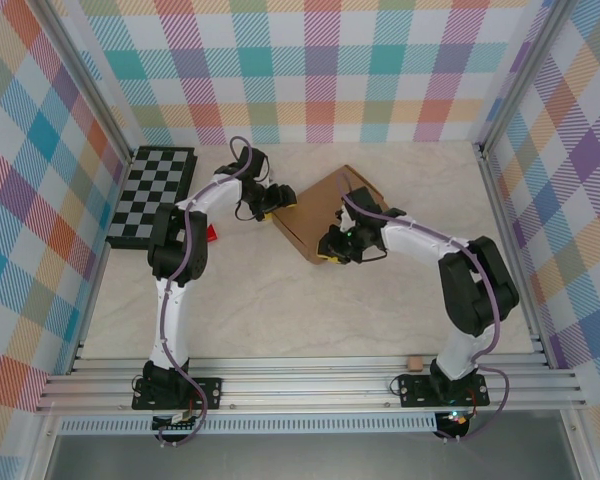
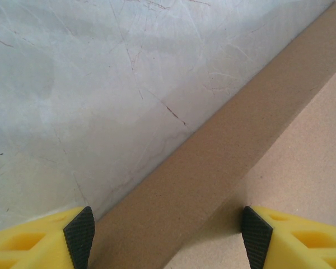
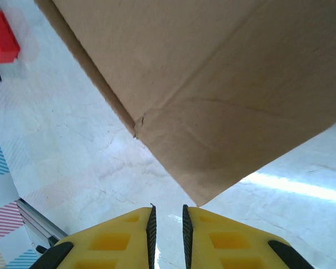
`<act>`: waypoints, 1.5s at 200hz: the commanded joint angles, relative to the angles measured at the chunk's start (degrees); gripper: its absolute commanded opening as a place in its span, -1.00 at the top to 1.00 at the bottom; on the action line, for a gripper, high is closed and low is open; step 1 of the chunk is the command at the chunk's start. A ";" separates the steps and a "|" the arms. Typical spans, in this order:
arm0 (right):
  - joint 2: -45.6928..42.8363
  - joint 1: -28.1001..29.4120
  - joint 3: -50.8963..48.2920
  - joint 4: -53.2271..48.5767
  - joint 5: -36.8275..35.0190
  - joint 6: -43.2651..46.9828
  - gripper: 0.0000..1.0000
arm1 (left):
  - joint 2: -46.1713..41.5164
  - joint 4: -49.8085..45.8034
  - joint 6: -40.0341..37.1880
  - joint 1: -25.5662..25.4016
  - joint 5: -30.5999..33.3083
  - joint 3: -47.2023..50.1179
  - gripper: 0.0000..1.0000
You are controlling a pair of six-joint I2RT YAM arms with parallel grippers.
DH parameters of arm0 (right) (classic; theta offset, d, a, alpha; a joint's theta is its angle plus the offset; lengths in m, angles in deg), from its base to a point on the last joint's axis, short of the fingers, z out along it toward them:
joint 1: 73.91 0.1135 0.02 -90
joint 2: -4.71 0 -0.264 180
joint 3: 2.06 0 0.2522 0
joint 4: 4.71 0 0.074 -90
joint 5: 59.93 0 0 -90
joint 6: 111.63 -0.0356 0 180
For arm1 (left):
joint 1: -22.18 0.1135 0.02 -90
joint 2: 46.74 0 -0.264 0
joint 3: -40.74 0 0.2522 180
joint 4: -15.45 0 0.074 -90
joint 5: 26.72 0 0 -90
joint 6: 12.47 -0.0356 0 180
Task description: Fold the paper box
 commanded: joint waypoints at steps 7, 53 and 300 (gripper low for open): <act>3.23 1.09 2.32 -0.53 -0.28 0.10 0.56 | 1.23 -5.52 0.90 -0.79 2.56 0.48 -0.44; 6.23 1.18 2.63 -0.20 -1.50 1.46 0.57 | 1.10 -5.36 1.23 -0.87 2.30 0.96 -0.44; 3.54 11.69 4.94 2.41 -33.57 53.07 0.09 | 1.42 -7.00 0.52 -0.35 2.84 0.72 -0.44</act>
